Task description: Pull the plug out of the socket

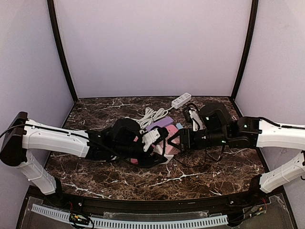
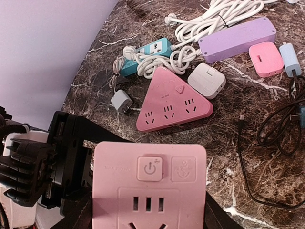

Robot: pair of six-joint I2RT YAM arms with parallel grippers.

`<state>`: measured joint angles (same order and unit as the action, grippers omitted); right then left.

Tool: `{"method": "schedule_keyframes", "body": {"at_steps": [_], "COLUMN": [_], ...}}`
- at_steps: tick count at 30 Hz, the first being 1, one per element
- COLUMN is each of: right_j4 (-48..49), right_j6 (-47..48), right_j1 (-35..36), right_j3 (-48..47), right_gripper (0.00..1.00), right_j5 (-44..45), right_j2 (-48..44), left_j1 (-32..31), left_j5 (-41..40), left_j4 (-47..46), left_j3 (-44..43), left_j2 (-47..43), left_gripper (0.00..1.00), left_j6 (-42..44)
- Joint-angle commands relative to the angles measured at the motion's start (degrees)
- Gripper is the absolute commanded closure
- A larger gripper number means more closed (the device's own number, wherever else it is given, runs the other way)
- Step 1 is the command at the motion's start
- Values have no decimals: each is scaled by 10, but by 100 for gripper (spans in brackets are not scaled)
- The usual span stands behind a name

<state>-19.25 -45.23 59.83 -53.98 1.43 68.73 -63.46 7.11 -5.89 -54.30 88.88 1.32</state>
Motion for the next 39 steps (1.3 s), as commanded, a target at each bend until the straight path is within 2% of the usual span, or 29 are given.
{"method": "schedule_keyframes", "body": {"at_steps": [1, 6, 16, 26, 39], "right_j4": [-24, -50, -53, -29, -14], "right_j6": [70, 82, 82, 33, 57], "right_j1": [14, 43, 45, -76, -91], "right_j3": [-40, -62, -61, -12, -15], "right_gripper": [100, 100, 100, 100, 100], "right_j5": [179, 230, 248, 86, 94], "right_j2": [-41, -29, -38, -63, -95], "left_j1": [22, 28, 33, 31, 32], "left_j5": [37, 47, 55, 19, 18], "left_j4": [212, 218, 223, 224, 236], "left_j3": [46, 43, 43, 65, 63], "left_j2": [20, 22, 31, -9, 14], "left_gripper": [99, 99, 99, 99, 99], "left_j6": [-9, -10, -9, 32, 23]}}
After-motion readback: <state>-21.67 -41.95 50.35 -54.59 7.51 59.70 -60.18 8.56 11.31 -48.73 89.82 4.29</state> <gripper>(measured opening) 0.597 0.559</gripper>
